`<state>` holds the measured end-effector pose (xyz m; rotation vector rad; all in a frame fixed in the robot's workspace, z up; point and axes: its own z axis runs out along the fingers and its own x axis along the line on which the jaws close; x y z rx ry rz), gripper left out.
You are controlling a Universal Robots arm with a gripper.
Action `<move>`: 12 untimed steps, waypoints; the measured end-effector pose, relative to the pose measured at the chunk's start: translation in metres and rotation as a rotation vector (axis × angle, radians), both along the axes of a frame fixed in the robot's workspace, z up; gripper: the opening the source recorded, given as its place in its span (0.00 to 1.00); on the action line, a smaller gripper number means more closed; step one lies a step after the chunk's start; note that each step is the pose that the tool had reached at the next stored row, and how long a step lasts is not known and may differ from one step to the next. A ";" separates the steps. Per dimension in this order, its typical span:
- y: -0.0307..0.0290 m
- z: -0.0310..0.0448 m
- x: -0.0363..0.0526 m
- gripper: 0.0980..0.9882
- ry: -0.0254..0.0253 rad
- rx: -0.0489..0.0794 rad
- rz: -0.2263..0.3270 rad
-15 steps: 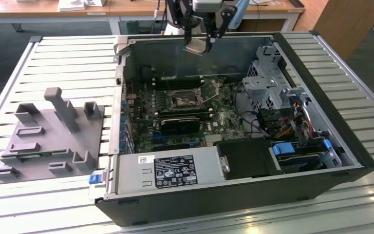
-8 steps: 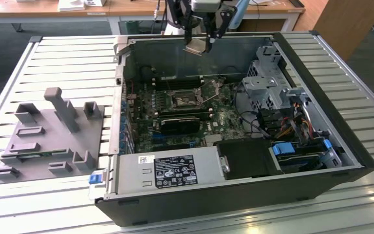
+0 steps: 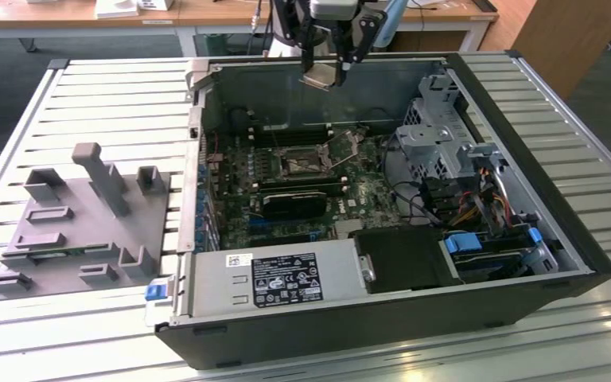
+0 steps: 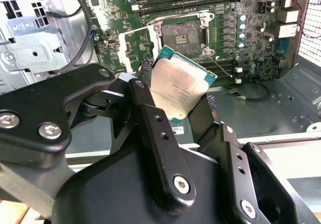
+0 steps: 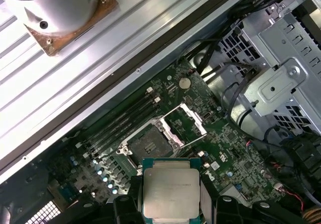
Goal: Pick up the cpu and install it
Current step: 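Place the cpu into insertion slot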
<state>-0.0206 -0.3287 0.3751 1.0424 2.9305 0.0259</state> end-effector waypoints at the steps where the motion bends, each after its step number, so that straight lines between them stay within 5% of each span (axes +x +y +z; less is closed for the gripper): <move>1: 0.0000 0.0000 0.0000 0.50 0.0000 0.000 -0.003; 12: 0.0000 -0.0003 0.0000 0.50 0.0000 0.000 -0.038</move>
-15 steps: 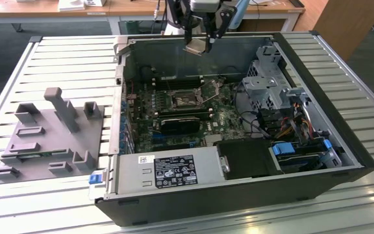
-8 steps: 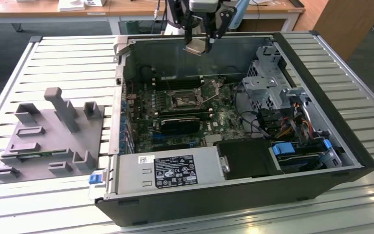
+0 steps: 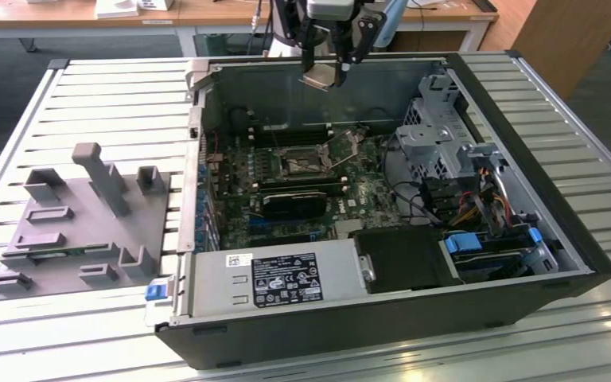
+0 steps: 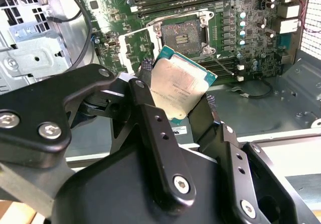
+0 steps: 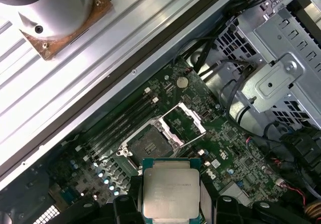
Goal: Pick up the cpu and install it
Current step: 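Place the cpu into insertion slot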
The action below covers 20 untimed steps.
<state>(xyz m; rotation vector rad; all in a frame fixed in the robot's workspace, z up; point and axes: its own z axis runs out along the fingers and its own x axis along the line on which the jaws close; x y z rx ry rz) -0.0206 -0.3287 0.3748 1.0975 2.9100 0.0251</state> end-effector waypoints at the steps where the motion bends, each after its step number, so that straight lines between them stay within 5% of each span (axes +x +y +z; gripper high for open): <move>1: 0.0000 0.0000 0.0000 0.50 0.0000 0.000 -0.002; 20: 0.0000 -0.0002 0.0000 0.50 0.0000 0.000 -0.040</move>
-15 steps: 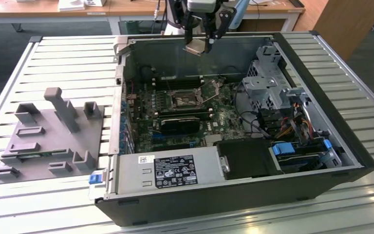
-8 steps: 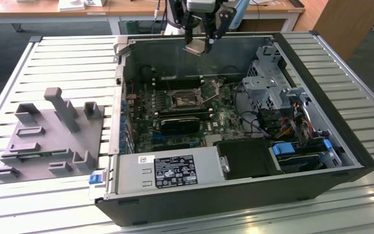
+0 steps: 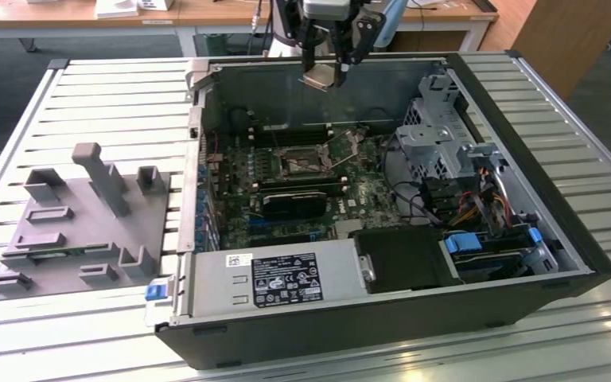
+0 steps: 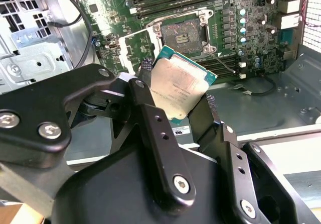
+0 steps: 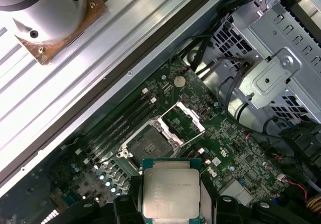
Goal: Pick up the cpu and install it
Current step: 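Place the cpu into insertion slot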
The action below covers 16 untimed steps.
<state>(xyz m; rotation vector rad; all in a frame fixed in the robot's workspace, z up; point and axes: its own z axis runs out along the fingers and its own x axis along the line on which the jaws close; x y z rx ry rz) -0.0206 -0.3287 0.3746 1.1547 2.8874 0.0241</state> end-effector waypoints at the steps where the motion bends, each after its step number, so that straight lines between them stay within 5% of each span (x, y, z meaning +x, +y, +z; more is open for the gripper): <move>1: 0.0000 0.0000 0.0000 0.50 0.0000 0.000 -0.003; 16: 0.0007 -0.0011 0.0000 0.50 0.0001 0.000 -0.168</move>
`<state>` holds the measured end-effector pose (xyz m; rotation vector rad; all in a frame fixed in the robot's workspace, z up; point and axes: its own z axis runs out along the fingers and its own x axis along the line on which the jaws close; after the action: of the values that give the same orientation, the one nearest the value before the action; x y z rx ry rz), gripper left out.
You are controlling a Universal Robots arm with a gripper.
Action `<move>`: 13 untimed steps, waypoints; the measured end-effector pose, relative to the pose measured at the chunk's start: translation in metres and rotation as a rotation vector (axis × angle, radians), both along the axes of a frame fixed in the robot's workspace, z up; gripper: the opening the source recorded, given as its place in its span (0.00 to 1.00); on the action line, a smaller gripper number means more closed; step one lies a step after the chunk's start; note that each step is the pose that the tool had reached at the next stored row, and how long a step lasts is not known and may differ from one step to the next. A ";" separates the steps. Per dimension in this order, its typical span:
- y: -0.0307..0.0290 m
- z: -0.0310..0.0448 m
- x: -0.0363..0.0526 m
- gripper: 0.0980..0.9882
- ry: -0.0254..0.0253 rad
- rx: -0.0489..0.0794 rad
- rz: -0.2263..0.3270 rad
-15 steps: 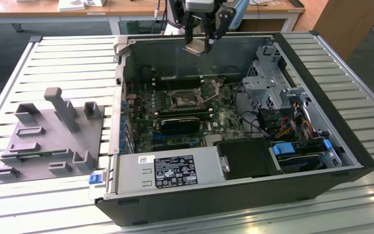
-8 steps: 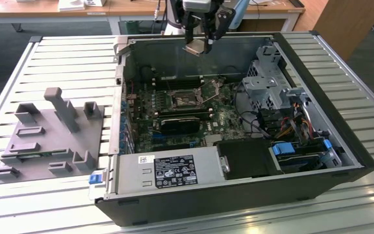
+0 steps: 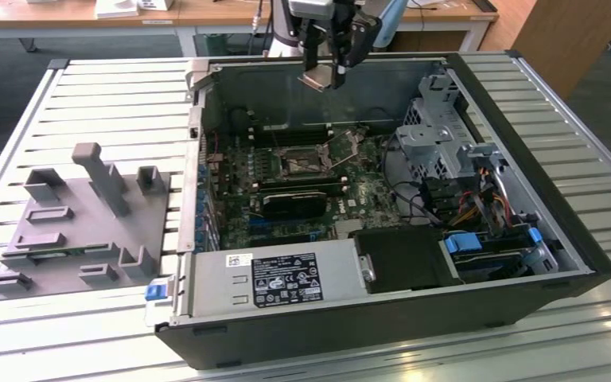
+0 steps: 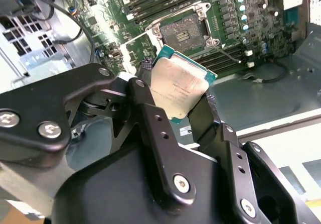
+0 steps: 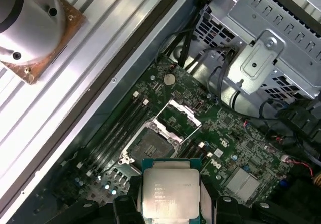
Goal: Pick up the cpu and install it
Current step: 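Place the cpu into insertion slot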
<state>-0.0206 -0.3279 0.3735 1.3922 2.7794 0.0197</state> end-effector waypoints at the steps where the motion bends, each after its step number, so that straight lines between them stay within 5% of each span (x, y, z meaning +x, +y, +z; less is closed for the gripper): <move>1: 0.0000 -0.0001 0.0000 0.50 0.0000 0.000 -0.013; 13: 0.0005 -0.0007 0.0000 0.50 0.0000 0.000 -0.113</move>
<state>-0.0206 -0.3275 0.3728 1.5465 2.6959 0.0168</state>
